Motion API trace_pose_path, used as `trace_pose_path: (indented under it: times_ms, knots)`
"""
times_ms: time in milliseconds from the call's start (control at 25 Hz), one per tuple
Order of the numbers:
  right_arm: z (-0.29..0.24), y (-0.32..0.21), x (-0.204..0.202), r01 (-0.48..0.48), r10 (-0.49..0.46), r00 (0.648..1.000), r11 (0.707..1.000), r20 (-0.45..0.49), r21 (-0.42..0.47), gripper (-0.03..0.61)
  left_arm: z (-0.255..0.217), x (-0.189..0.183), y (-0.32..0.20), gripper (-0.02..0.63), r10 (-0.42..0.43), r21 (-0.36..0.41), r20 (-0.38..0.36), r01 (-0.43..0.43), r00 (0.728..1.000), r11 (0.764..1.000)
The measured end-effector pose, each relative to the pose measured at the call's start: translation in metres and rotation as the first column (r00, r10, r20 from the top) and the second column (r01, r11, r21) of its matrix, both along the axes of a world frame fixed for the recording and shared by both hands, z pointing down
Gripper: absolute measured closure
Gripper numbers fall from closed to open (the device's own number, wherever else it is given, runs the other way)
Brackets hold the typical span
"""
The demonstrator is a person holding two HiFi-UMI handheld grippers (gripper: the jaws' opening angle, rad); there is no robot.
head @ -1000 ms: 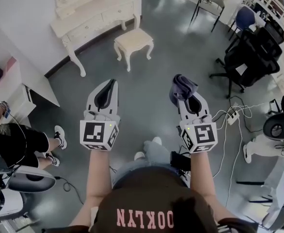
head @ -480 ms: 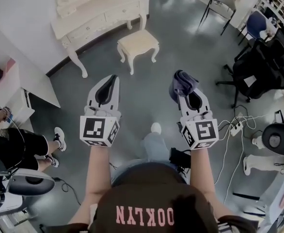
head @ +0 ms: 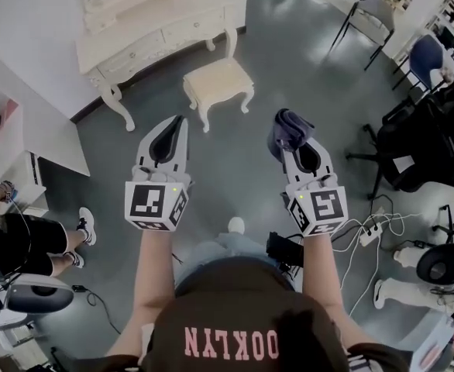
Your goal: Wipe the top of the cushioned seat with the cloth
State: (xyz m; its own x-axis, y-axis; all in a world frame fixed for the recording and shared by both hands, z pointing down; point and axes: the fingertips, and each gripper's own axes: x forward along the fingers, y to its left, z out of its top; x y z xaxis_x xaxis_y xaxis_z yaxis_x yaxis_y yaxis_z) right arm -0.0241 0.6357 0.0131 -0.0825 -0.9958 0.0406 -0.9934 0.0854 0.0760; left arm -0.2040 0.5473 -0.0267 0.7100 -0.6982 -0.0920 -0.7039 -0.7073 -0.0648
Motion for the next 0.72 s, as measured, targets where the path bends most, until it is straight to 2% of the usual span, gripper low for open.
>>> trace_pose_path:
  times_ms: [400,720]
  knots:
    - [0.016,-0.083,0.066,0.058,-0.057,0.998,0.998,0.011,-0.028,0.531,0.016,0.06,-0.073,0.6,-0.059,-0.034,0.027,0.06,0.998,0.998]
    - [0.026,-0.157,0.103,0.054,-0.052,0.998,0.998,0.034,-0.044,0.531,0.025,0.101,-0.153,0.6,-0.05,-0.045,0.049,0.052,0.998,0.998]
